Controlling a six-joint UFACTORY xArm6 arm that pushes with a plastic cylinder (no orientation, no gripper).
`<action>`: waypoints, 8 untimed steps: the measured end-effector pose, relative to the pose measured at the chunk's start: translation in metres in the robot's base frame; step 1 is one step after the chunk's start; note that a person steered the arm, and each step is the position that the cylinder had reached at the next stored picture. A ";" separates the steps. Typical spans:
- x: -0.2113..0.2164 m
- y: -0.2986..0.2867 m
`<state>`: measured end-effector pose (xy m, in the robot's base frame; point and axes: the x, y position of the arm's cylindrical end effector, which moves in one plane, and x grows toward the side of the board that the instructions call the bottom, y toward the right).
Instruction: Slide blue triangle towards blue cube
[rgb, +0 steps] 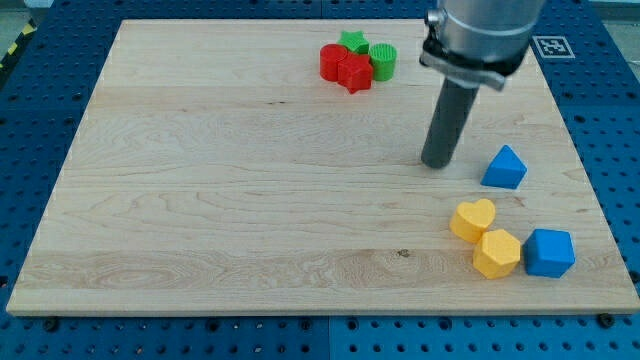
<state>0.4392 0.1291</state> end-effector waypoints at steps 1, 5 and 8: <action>-0.014 0.066; 0.022 0.058; 0.039 0.116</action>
<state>0.4780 0.2447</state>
